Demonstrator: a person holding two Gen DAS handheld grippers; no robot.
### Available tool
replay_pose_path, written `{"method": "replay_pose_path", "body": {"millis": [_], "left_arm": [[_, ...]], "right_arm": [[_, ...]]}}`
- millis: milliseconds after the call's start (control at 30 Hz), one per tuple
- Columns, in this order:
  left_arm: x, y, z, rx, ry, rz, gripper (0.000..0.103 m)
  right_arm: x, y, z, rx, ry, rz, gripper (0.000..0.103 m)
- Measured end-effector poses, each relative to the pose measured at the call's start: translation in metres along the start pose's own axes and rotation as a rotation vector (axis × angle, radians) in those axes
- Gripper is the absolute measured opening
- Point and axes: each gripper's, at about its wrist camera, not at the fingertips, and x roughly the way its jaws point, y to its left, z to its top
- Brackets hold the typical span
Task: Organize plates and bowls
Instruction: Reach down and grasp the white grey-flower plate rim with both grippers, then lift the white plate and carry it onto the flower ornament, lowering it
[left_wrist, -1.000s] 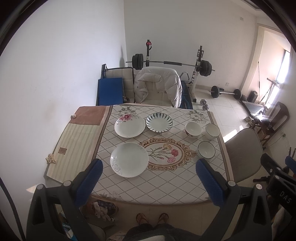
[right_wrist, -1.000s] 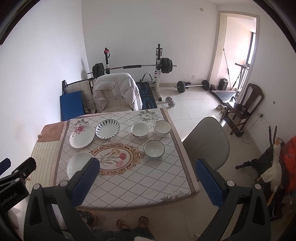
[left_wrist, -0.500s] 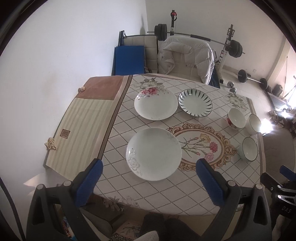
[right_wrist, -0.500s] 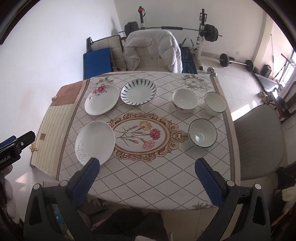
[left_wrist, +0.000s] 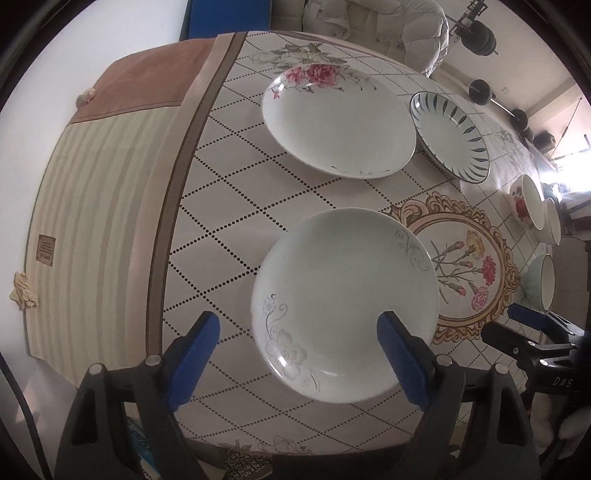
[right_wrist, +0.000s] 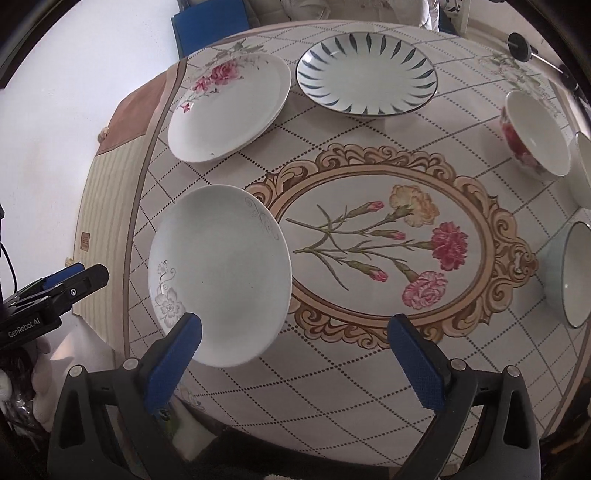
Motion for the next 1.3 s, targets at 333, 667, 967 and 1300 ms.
{"method": "replay_pose_path", "body": {"millis": [333, 667, 967, 1300], "left_arm": [[0.084, 0.03, 0.027, 0.085, 0.19, -0.071, 0.079], [0.106, 0.038, 0.025, 0.102, 0.214, -0.136, 0.054], [0.107, 0.026, 0.016, 0.148, 0.216, -0.077, 0.031], [0.103, 0.008, 0.006, 0.159, 0.212, -0.047, 0.029]], "right_arm": [[0.094, 0.0, 0.034, 0.055, 0.156, 0.026, 0.095], [0.12, 0.01, 0.041, 0.034, 0.211, 0.125, 0.077], [0.124, 0.02, 0.037, 0.053, 0.202, 0.106, 0.033], [0.112, -0.011, 0.025, 0.091, 0.178, 0.125, 0.02]]}}
